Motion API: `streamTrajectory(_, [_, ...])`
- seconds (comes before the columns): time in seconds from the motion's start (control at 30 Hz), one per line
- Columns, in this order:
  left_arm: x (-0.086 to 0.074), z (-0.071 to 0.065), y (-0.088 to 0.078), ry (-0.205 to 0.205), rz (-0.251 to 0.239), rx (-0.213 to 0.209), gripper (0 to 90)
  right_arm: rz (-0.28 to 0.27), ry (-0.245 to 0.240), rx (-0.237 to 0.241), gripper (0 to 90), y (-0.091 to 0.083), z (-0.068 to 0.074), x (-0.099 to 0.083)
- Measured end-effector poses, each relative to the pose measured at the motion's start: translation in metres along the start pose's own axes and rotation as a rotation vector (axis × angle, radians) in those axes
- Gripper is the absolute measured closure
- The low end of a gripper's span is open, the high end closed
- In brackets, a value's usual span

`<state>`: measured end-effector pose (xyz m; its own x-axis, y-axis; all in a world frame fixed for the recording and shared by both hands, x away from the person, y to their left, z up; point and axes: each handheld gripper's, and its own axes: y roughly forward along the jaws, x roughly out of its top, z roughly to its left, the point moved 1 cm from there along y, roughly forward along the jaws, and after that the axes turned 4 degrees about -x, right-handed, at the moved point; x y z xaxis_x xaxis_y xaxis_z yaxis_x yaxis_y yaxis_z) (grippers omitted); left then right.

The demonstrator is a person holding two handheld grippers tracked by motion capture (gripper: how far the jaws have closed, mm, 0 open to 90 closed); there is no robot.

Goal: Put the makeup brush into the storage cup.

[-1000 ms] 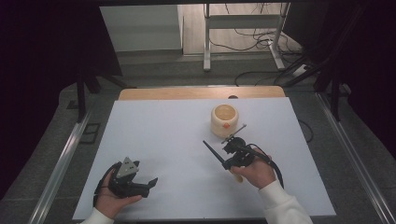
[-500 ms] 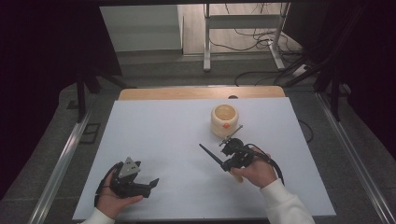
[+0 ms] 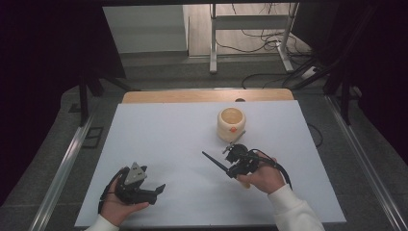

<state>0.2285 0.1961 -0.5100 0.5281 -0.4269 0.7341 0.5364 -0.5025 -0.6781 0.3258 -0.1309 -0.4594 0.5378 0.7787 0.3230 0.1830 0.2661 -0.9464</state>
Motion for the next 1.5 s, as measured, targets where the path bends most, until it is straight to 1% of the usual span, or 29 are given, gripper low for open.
streamTrajectory(0.13, [0.001, -0.001, 0.000, 0.005, -0.002, -0.004, 9.4, 0.005, -0.015, 0.003, 78.6, 0.001, 0.002, 0.001])
streamTrajectory(0.17, [0.002, -0.001, -0.001, 0.005, -0.005, -0.011, 9.4, 0.000, -0.032, 0.003, 78.6, 0.001, 0.003, 0.001])
streamTrajectory(0.23, [0.003, -0.001, -0.001, 0.007, -0.007, -0.011, 9.3, -0.010, -0.042, 0.003, 78.7, 0.002, 0.005, 0.002])
streamTrajectory(0.27, [0.004, -0.002, -0.002, 0.019, -0.007, -0.009, 9.1, -0.012, -0.047, 0.002, 78.6, 0.002, 0.006, 0.002])
streamTrajectory(0.33, [0.004, -0.002, -0.001, 0.024, -0.008, -0.010, 8.6, -0.010, -0.052, 0.002, 78.6, 0.002, 0.006, 0.003])
streamTrajectory(0.4, [0.006, -0.004, -0.001, 0.046, -0.001, -0.002, 8.4, -0.005, -0.064, 0.001, 78.6, 0.004, 0.008, 0.003])
streamTrajectory(0.53, [0.008, -0.007, -0.002, 0.060, -0.003, 0.000, 8.4, 0.002, -0.075, 0.005, 78.6, 0.004, 0.009, 0.003])
streamTrajectory(0.7, [0.013, -0.012, -0.001, 0.091, -0.008, 0.003, 8.5, 0.005, -0.072, 0.012, 78.6, 0.005, 0.011, 0.004])
streamTrajectory(0.8, [0.016, -0.015, 0.000, 0.128, -0.009, 0.008, 9.0, 0.006, -0.070, 0.020, 78.6, 0.006, 0.011, 0.004])
streamTrajectory(0.87, [0.017, -0.017, 0.001, 0.127, -0.016, 0.006, 9.1, 0.009, -0.069, 0.025, 78.6, 0.006, 0.011, 0.004])
streamTrajectory(0.9, [0.018, -0.017, 0.001, 0.135, -0.010, 0.006, 9.1, 0.012, -0.072, 0.025, 78.6, 0.006, 0.011, 0.005])
streamTrajectory(0.97, [0.020, -0.019, 0.002, 0.138, -0.009, 0.004, 9.3, 0.010, -0.070, 0.029, 78.6, 0.006, 0.012, 0.005])
streamTrajectory(1.0, [0.021, -0.020, 0.003, 0.148, -0.007, 0.005, 9.4, 0.004, -0.076, 0.029, 78.6, 0.006, 0.012, 0.006])
streamTrajectory(1.07, [0.022, -0.021, 0.003, 0.150, -0.014, 0.005, 9.6, 0.003, -0.076, 0.030, 78.6, 0.006, 0.012, 0.006])
streamTrajectory(1.13, [0.025, -0.024, 0.004, 0.166, -0.016, 0.004, 9.9, 0.003, -0.080, 0.036, 78.6, 0.006, 0.013, 0.007])
streamTrajectory(1.23, [0.027, -0.027, 0.005, 0.177, -0.019, 0.006, 9.9, 0.002, -0.082, 0.038, 78.6, 0.006, 0.014, 0.007])
streamTrajectory(1.33, [0.031, -0.032, 0.007, 0.198, -0.026, 0.012, 10.2, 0.001, -0.086, 0.039, 78.6, 0.006, 0.016, 0.008])
streamTrajectory(1.47, [0.035, -0.037, 0.012, 0.223, -0.024, 0.012, 10.6, -0.004, -0.094, 0.054, 78.6, 0.006, 0.017, 0.010])
streamTrajectory(1.5, [0.038, -0.041, 0.014, 0.239, -0.023, 0.014, 10.9, -0.003, -0.096, 0.063, 78.6, 0.006, 0.017, 0.010])
